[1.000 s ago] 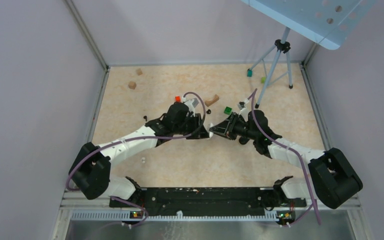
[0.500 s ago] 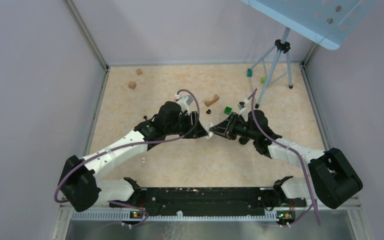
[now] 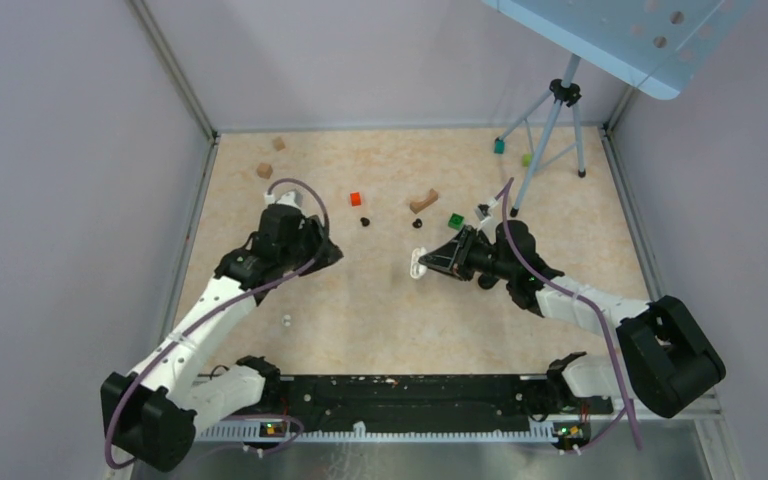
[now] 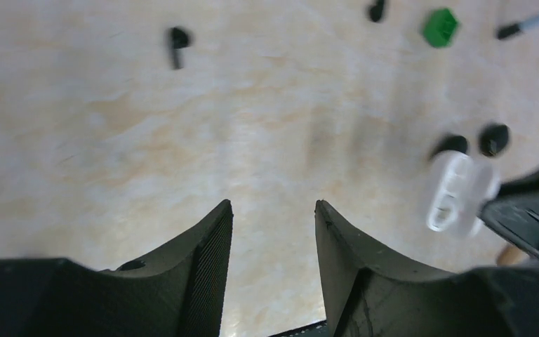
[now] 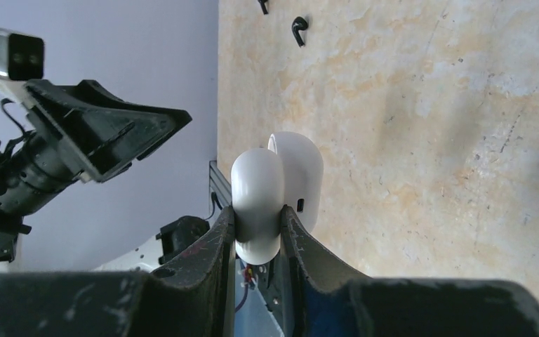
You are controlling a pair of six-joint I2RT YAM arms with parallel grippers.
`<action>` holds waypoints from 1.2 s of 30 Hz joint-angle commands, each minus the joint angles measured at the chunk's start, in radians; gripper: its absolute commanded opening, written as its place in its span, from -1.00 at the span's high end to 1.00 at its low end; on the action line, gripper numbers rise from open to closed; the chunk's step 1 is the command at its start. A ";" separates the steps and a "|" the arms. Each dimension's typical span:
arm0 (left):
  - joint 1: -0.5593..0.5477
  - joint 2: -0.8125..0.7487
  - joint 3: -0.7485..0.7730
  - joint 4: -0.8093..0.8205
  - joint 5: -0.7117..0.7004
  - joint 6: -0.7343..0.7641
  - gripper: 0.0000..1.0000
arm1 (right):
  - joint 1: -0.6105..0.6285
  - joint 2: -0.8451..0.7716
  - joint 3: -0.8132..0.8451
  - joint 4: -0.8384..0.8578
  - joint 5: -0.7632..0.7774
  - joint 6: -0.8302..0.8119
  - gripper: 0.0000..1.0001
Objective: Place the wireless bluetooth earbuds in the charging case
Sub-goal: Move the left earbud to the center of the board.
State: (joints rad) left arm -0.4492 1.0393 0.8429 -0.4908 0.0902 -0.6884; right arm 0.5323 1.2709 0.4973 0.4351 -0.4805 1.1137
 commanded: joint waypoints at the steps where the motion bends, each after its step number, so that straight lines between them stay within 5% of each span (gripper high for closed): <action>1: 0.088 -0.053 -0.020 -0.304 -0.239 -0.083 -0.04 | 0.000 0.000 0.027 0.027 -0.016 -0.023 1.00; 5: 0.145 -0.039 -0.046 -0.495 -0.326 -0.222 -0.06 | 0.000 0.005 0.035 0.031 -0.017 -0.024 1.00; 11: 0.241 -0.007 -0.109 -0.533 -0.296 -0.287 0.01 | 0.000 0.013 0.035 0.042 -0.026 -0.021 1.00; 19: 0.405 -0.029 -0.188 -0.449 -0.211 -0.213 0.08 | 0.000 0.030 0.020 0.079 -0.048 -0.009 1.00; 28: 0.434 -0.044 -0.220 -0.393 -0.183 -0.255 0.08 | 0.001 0.073 0.036 0.100 -0.078 -0.009 1.00; 36: 0.434 -0.016 -0.292 -0.232 0.016 -0.178 0.12 | 0.001 0.033 0.053 0.022 -0.047 -0.038 1.00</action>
State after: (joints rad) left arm -0.0204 1.0107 0.5659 -0.8291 -0.0154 -0.9119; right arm 0.5323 1.3396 0.4999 0.4637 -0.5396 1.1069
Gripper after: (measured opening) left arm 0.449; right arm 0.211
